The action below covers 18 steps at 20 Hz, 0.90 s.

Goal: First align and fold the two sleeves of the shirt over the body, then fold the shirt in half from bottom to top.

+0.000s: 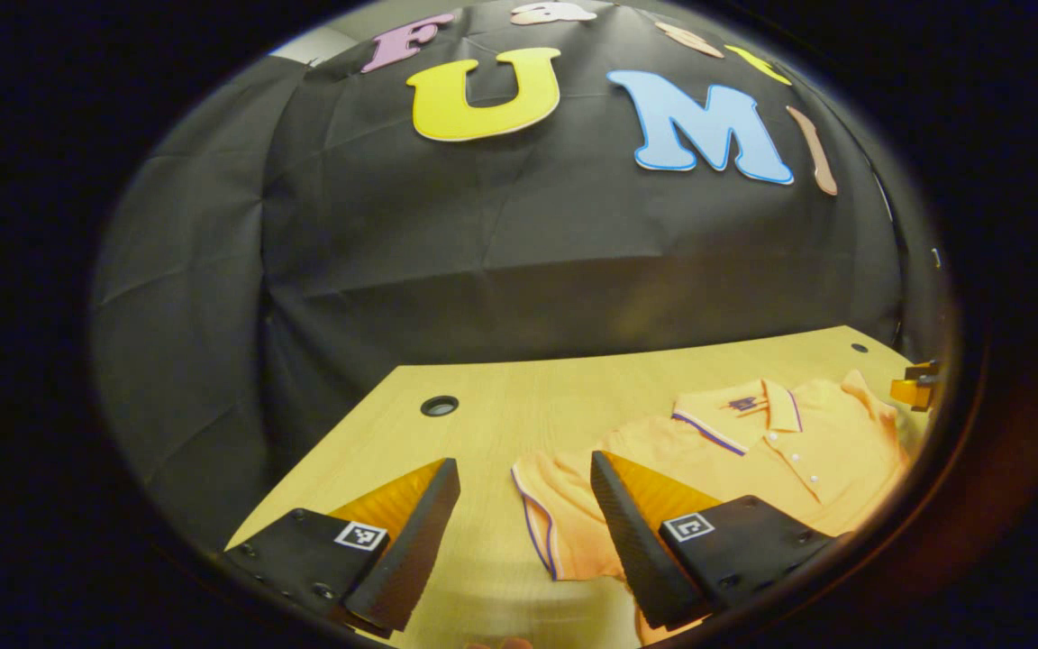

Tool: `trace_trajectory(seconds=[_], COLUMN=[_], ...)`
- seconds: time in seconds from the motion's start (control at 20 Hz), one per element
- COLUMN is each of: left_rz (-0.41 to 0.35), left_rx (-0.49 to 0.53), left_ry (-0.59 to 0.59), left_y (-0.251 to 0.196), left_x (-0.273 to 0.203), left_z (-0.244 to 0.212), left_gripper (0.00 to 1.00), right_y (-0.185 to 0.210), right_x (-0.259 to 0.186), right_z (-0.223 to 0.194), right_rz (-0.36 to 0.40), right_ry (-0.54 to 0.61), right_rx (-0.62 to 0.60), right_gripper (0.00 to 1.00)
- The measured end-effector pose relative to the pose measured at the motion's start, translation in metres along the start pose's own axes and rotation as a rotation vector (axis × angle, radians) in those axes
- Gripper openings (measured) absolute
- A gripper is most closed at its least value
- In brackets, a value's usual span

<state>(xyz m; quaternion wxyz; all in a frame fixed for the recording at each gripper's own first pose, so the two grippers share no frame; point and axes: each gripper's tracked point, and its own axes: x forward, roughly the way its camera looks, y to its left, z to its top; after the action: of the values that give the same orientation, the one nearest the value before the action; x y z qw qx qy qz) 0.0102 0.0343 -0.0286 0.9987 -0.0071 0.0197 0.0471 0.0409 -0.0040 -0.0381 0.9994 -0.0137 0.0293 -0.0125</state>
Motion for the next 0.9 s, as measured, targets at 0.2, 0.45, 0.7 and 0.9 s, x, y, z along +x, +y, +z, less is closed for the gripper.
trace_trajectory(seconds=[0.2, 0.45, 0.7, 0.9], left_rz=[-0.015, -0.023, -0.024, -0.023], left_rx=[-0.012, -0.016, -0.024, -0.025], left_ry=[0.005, 0.028, 0.031, 0.035], left_y=[-0.003, -0.006, -0.006, -0.005], left_x=[0.003, 0.006, 0.005, 0.004], left_z=[-0.003, -0.010, -0.011, -0.013], left_gripper=[1.00, 0.95, 0.91, 0.91], right_y=[0.002, 0.015, 0.022, 0.031], right_x=[0.007, 0.011, 0.011, 0.011], right_z=[-0.018, -0.031, -0.031, -0.016], right_rz=[-0.001, 0.046, 0.059, 0.084], right_ry=[0.082, 0.171, 0.176, 0.144], right_rx=[0.012, 0.035, 0.052, 0.117], right_gripper=[0.95, 0.75, 0.21, 0.00])
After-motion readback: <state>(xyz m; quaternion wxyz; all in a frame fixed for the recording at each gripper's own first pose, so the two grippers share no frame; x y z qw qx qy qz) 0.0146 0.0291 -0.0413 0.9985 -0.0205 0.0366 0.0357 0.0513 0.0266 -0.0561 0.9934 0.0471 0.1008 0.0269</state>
